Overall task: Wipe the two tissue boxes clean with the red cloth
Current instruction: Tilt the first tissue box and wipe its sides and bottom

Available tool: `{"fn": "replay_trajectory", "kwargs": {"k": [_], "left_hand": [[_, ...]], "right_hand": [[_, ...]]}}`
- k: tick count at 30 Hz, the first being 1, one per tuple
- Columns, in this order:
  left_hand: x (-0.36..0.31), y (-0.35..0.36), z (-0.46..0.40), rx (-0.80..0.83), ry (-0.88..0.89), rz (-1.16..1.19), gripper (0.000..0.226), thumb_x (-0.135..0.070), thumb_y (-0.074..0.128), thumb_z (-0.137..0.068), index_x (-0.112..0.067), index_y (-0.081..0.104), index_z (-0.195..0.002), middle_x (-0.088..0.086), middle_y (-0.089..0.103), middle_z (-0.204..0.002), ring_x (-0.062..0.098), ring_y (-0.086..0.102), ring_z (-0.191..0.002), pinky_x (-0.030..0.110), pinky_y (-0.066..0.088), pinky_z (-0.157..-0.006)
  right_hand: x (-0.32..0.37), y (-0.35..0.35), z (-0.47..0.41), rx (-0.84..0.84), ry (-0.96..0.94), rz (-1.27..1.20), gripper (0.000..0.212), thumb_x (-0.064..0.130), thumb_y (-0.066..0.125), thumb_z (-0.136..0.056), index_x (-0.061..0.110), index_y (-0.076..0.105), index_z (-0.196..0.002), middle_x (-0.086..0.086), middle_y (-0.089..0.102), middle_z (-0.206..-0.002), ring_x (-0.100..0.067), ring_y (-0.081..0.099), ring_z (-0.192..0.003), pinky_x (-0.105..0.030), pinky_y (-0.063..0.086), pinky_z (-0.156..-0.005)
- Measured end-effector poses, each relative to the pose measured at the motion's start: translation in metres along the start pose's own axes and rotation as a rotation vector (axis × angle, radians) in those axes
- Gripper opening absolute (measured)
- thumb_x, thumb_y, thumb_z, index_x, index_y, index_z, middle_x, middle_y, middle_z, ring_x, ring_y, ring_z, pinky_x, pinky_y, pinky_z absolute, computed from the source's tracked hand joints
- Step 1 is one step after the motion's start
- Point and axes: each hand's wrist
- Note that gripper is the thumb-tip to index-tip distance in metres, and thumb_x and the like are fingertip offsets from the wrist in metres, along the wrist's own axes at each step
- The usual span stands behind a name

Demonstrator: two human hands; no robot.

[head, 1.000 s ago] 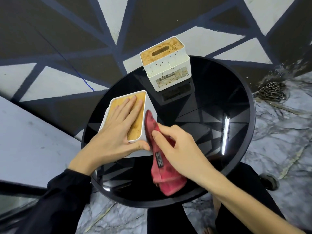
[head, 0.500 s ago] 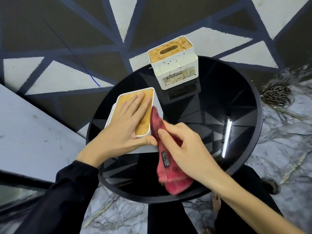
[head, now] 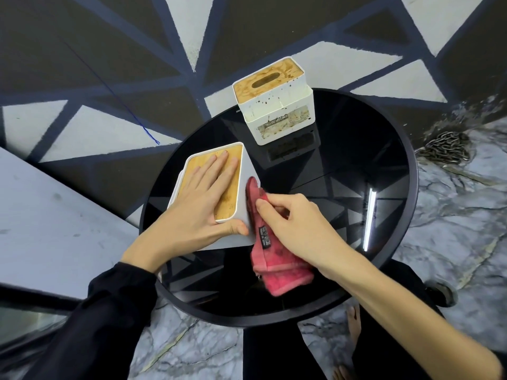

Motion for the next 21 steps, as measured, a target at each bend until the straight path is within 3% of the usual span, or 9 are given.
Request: {"fn": "replay_trajectory", "kwargs": {"k": [6,8,11,13,16,18,21], "left_hand": [[0.001,0.001,0.000,0.000,0.005,0.000,0.130,-0.107,0.022,-0.070,-0.026,-0.004,-0.168,-0.009,-0.013,-0.177,0.003,-0.018,-0.161,0.042,-0.004,-0.134],[0.002,0.001,0.000,-0.003,0.006,0.006,0.130,-0.107,0.022,-0.070,-0.026,-0.004,-0.168,-0.009,-0.012,-0.177,0.003,-0.018,-0.161,0.043,-0.003,-0.134],[0.002,0.001,0.000,-0.008,0.016,0.007,0.128,-0.106,0.023,-0.072,-0.026,-0.003,-0.169,-0.008,-0.011,-0.177,0.004,-0.016,-0.162,0.047,-0.001,-0.134],[0.002,0.001,0.000,-0.006,0.014,0.006,0.127,-0.106,0.022,-0.072,-0.027,-0.003,-0.168,-0.009,-0.011,-0.177,0.004,-0.015,-0.162,0.048,0.001,-0.134],[0.004,0.001,0.000,-0.008,0.016,0.001,0.125,-0.105,0.022,-0.073,-0.027,-0.003,-0.168,-0.009,-0.010,-0.177,0.004,-0.015,-0.162,0.048,0.002,-0.134],[0.005,0.002,0.000,-0.011,0.024,-0.001,0.125,-0.105,0.023,-0.074,-0.027,-0.003,-0.168,-0.009,-0.010,-0.177,0.005,-0.015,-0.162,0.049,0.001,-0.134],[0.005,0.002,0.000,-0.011,0.022,0.005,0.126,-0.105,0.023,-0.074,-0.027,-0.003,-0.169,-0.010,-0.010,-0.177,0.005,-0.015,-0.162,0.046,0.000,-0.134]], "right_hand": [[0.007,0.006,0.033,0.091,0.049,-0.093,0.039,0.043,0.051,-0.107,0.019,0.073,-0.086,-0.011,0.068,-0.071,-0.018,0.056,-0.056,-0.031,0.045,-0.057],[0.008,0.005,0.026,0.060,0.047,-0.077,0.042,0.043,0.051,-0.107,0.013,0.074,-0.087,-0.015,0.071,-0.079,-0.031,0.063,-0.066,-0.037,0.048,-0.060],[0.006,0.002,0.001,-0.003,0.093,-0.037,0.043,0.042,0.054,-0.105,0.008,0.074,-0.088,-0.014,0.075,-0.084,-0.033,0.070,-0.080,-0.043,0.056,-0.072],[0.003,-0.003,-0.025,-0.011,0.157,-0.034,0.042,0.043,0.057,-0.102,0.009,0.074,-0.085,-0.013,0.077,-0.085,-0.031,0.074,-0.080,-0.046,0.059,-0.078],[0.003,-0.013,-0.064,0.015,0.221,-0.035,0.042,0.040,0.062,-0.100,0.013,0.066,-0.068,-0.012,0.070,-0.075,-0.031,0.065,-0.069,-0.042,0.056,-0.071],[0.006,-0.021,-0.082,0.039,0.231,-0.065,0.034,0.038,0.062,-0.101,0.015,0.069,-0.078,-0.010,0.064,-0.077,-0.025,0.062,-0.071,-0.041,0.058,-0.074],[0.006,-0.027,-0.091,0.081,0.239,-0.113,0.040,0.037,0.061,-0.103,-0.001,0.074,-0.097,-0.011,0.066,-0.084,-0.025,0.065,-0.076,-0.048,0.061,-0.088]]}}
Point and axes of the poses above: each hand's wrist, its own z-axis away from the middle knuckle, its own y-axis out of the palm, x = y × z
